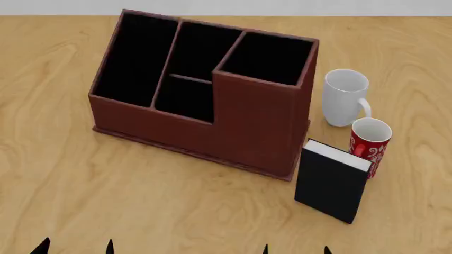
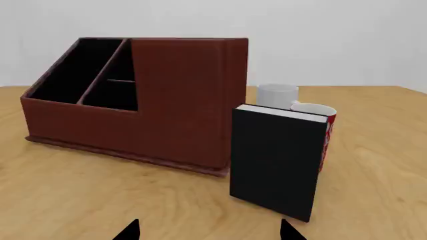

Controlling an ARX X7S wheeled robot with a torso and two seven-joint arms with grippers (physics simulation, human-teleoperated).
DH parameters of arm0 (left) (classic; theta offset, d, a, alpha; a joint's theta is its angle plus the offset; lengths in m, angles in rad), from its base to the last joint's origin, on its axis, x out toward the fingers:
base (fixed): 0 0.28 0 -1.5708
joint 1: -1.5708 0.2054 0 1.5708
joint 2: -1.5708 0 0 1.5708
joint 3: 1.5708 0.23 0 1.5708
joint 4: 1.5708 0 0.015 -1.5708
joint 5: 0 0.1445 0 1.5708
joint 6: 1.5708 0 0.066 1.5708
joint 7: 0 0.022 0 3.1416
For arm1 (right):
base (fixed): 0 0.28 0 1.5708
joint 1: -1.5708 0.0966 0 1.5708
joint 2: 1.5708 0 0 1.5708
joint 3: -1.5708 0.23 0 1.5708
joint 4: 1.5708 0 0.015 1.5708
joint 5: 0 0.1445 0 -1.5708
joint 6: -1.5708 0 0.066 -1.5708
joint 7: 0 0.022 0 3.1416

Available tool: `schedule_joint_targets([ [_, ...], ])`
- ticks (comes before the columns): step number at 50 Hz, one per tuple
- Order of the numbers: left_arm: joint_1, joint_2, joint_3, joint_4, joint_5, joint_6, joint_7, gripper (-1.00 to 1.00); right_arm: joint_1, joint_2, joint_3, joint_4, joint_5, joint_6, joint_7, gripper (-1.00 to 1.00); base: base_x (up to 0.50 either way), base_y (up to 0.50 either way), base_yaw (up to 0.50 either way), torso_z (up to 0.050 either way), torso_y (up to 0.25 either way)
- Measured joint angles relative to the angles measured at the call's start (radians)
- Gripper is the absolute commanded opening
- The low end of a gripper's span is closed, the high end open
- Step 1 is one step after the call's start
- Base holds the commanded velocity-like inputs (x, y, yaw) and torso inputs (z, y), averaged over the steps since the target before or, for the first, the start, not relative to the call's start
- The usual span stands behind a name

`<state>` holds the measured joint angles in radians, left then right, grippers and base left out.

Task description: Pick up the book and place it in the right compartment of the caddy.

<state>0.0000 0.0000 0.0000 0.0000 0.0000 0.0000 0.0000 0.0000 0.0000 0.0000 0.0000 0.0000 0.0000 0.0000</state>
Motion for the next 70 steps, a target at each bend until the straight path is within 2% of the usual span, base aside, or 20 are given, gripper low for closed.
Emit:
schedule_joint_targets([
  [18, 0.007, -0.036, 0.054, 0.007, -0.008, 0.065, -0.027, 1.0, 0.001, 0.039, -0.046, -0.051, 0.02, 0.012, 0.031, 1.0, 0.0, 0.0, 0.0, 0.044, 0.0],
  [25, 0.01, -0.059, 0.07, 0.183, -0.013, -0.028, -0.034, 1.0, 0.026, 0.065, -0.05, -0.2, 0.034, 0.106, 0.046, 1.0, 0.0, 0.0, 0.0, 0.05, 0.0],
  [34, -0.048, -0.089, 0.062, 0.386, -0.032, -0.182, -0.045, 1.0, 0.087, 0.101, -0.055, -0.409, 0.046, 0.267, 0.058, 1.0, 0.0, 0.0, 0.0, 0.05, 0.0],
  [47, -0.1, -0.122, 0.073, 0.455, -0.027, -0.232, -0.06, 1.0, 0.147, 0.138, -0.041, -0.522, 0.062, 0.364, 0.069, 1.0, 0.0, 0.0, 0.0, 0.05, 0.0],
  [59, -0.101, -0.144, 0.077, 0.496, -0.039, -0.253, -0.067, 1.0, 0.17, 0.16, -0.079, -0.536, 0.041, 0.399, 0.077, 1.0, 0.04, -0.11, 0.0, 0.0, 0.0],
  [70, -0.102, -0.154, 0.087, 0.502, -0.046, -0.256, -0.076, 1.0, 0.171, 0.175, -0.086, -0.527, 0.054, 0.372, 0.071, 1.0, 0.38, -0.31, 0.0, 0.0, 0.0],
])
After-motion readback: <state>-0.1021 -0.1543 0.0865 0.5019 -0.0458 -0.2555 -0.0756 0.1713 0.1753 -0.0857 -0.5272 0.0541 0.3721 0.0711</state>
